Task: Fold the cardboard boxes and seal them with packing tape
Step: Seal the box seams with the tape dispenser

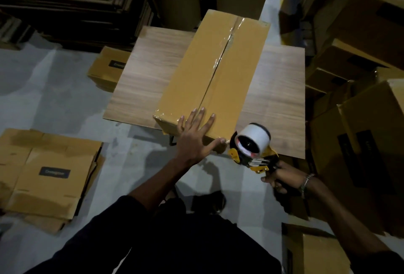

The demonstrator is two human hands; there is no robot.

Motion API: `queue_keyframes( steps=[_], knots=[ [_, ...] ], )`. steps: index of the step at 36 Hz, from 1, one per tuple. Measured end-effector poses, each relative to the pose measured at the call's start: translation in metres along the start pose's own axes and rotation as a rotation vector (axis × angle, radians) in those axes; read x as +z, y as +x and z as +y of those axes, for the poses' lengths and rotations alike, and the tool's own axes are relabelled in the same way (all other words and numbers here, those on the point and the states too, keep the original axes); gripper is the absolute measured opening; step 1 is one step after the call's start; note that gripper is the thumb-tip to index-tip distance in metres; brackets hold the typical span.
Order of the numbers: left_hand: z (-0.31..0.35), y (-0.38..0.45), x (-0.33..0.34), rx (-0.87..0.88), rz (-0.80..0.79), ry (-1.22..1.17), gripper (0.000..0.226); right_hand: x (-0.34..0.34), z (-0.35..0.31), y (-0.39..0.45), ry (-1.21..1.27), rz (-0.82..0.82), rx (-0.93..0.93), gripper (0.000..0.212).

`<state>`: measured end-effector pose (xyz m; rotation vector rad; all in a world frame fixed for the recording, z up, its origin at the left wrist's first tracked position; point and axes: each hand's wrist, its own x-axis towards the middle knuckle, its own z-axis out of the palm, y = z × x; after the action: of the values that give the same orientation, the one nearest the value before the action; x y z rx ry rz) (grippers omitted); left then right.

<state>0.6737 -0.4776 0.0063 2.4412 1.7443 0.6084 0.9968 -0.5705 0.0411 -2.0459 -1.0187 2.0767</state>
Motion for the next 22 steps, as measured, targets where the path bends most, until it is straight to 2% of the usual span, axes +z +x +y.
queue_keyframes(
  steps=[3,6,11,14,16,19,22],
  knots=[
    [0.0,-0.001,0.001,0.006,-0.021,-0.006,0.086,0.007,0.025,-0.002,-0.127,0.027,0.091,0.025],
    [0.0,0.001,-0.001,-0.001,-0.051,-0.002,0.088,0.019,0.039,-0.004,-0.053,0.042,0.123,0.013],
    [0.003,-0.002,-0.003,0.004,-0.111,0.018,0.093,0.02,0.043,-0.006,0.068,0.18,0.039,0.017],
    [0.007,-0.005,-0.003,-0.016,-0.108,0.011,0.088,0.015,0.034,-0.014,0.165,0.31,-0.05,0.026],
    [0.021,-0.009,0.0,-0.117,-0.092,-0.037,0.08,0.008,0.022,-0.018,0.214,0.371,-0.118,0.029],
    [0.054,-0.011,-0.001,-0.437,-0.034,-0.192,0.081,0.001,-0.01,-0.025,0.281,0.387,-0.226,0.012],
    [0.088,-0.012,-0.007,-0.683,0.006,-0.4,0.089,0.003,-0.053,-0.029,0.348,0.414,-0.344,0.02]
  ],
)
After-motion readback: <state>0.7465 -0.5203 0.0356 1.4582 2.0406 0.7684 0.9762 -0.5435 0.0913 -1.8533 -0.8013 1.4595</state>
